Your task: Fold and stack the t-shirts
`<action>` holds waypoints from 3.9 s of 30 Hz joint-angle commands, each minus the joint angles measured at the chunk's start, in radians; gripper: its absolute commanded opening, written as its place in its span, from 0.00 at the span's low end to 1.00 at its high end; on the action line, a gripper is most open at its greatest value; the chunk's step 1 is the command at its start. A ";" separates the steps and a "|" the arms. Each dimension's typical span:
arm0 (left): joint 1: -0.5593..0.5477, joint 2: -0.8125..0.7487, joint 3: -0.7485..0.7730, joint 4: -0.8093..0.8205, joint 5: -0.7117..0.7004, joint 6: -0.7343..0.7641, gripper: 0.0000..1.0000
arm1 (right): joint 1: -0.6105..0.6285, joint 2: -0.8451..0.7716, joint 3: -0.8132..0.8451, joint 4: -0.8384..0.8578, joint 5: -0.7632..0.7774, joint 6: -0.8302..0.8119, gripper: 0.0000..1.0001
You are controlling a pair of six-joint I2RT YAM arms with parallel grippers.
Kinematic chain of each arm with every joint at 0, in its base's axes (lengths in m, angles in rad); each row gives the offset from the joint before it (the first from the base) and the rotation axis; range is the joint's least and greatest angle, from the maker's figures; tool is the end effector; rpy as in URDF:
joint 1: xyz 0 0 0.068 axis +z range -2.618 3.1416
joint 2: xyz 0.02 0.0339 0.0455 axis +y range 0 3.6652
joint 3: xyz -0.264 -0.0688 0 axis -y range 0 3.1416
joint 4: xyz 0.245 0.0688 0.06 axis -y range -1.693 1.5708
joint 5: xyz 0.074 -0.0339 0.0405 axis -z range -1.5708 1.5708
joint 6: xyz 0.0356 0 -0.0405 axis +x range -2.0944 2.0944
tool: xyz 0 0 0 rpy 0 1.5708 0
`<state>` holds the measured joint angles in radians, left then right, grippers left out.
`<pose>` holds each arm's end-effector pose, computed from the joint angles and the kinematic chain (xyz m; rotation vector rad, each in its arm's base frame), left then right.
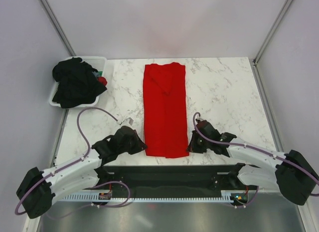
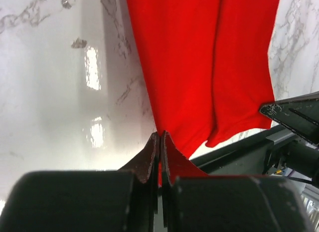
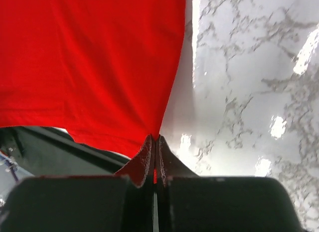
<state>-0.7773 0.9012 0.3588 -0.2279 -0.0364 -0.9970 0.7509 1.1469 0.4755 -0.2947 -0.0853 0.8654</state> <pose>0.1261 -0.1222 0.1691 -0.2927 2.4783 -0.7898 0.1462 0.1406 0.1586 0.1186 2.6985 0.6887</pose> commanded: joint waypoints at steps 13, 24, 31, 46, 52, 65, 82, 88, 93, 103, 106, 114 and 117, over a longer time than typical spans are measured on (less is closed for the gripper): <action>0.021 0.120 0.540 -0.407 -0.206 0.092 0.02 | -0.030 0.092 0.539 -0.328 0.234 -0.083 0.00; 0.245 0.476 0.876 -0.426 -0.062 0.270 0.02 | -0.199 0.350 0.840 -0.342 0.176 -0.247 0.00; 0.361 0.700 1.020 -0.415 0.004 0.346 0.02 | -0.255 0.520 0.986 -0.324 0.148 -0.299 0.00; 0.544 1.395 1.698 -0.636 0.242 0.431 0.48 | -0.406 1.091 1.568 -0.458 0.001 -0.301 0.54; 0.547 1.201 1.561 -0.651 0.167 0.466 0.67 | -0.404 0.998 1.512 -0.459 -0.001 -0.324 0.87; 0.527 0.684 0.686 -0.156 0.280 0.347 0.66 | -0.392 0.530 0.628 -0.048 -0.195 -0.273 0.85; 0.501 0.823 0.462 0.191 0.378 0.296 0.61 | -0.390 0.715 0.500 0.167 -0.317 -0.267 0.47; 0.493 0.872 0.434 0.251 0.349 0.281 0.43 | -0.387 0.747 0.497 0.177 -0.317 -0.286 0.23; 0.492 0.884 0.421 0.269 0.351 0.267 0.06 | -0.387 0.757 0.485 0.175 -0.327 -0.296 0.00; 0.386 0.561 0.261 0.110 0.276 0.259 0.02 | -0.311 0.438 0.304 0.080 -0.262 -0.241 0.00; 0.342 0.347 0.215 -0.087 0.233 0.241 0.02 | -0.271 0.268 0.188 0.039 -0.249 -0.157 0.00; 0.187 -0.126 0.195 -0.426 0.194 0.100 0.02 | -0.163 -0.250 0.080 -0.225 -0.156 0.033 0.00; 0.161 -0.251 0.209 -0.517 0.204 0.049 0.02 | -0.131 -0.364 0.104 -0.314 -0.137 0.076 0.00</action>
<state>-0.6014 0.7238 0.5606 -0.5465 0.2100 -0.8566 0.6033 0.8654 0.5690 -0.4522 -0.2955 0.8539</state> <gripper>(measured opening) 0.037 0.027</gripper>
